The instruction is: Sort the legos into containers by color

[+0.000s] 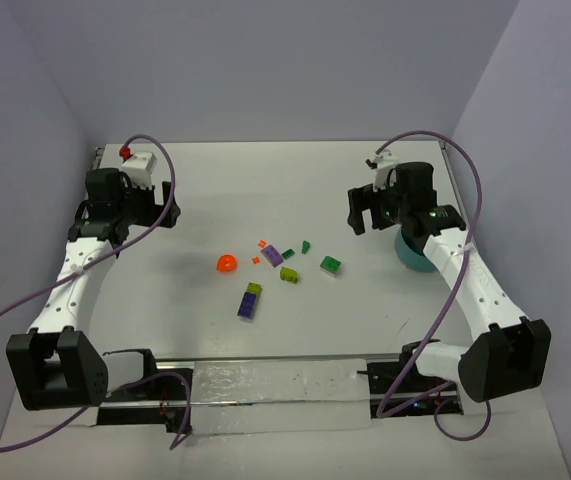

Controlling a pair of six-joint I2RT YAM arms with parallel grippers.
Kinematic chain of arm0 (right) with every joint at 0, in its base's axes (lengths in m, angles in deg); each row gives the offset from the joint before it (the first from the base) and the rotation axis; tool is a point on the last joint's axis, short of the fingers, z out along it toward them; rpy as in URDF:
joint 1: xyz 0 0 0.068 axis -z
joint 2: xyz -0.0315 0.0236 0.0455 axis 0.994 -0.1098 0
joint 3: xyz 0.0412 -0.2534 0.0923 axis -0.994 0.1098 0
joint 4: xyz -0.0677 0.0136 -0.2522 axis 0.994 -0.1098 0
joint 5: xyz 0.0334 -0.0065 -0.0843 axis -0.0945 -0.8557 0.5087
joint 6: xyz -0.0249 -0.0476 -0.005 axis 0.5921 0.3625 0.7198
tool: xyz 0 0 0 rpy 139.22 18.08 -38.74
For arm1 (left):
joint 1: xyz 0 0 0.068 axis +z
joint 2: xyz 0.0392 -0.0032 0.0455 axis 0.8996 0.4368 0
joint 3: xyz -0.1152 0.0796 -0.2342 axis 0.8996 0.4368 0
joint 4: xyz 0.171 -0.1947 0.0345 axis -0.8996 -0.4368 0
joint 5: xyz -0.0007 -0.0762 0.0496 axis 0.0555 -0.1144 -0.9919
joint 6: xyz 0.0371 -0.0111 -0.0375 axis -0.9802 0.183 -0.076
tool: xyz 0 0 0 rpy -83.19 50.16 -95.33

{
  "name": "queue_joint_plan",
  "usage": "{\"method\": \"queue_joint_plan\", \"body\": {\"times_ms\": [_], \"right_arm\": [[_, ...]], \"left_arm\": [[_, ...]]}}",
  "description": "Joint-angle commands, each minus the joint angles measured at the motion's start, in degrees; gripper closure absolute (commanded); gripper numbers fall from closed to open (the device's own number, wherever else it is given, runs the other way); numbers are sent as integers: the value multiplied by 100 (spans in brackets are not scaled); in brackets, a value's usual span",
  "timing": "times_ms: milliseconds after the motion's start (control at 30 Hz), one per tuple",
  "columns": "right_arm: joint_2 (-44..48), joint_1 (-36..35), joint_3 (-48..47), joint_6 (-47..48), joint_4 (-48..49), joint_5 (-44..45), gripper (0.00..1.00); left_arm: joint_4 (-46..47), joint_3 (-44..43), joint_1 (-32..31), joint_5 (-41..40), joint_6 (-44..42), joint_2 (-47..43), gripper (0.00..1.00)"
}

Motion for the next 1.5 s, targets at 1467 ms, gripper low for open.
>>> {"method": "queue_joint_plan", "body": {"times_ms": [1467], "right_arm": [[-6510, -3028, -6119, -278, -3290, 292, 32]], "left_arm": [[471, 53, 12, -1275, 698, 79, 1]]}}
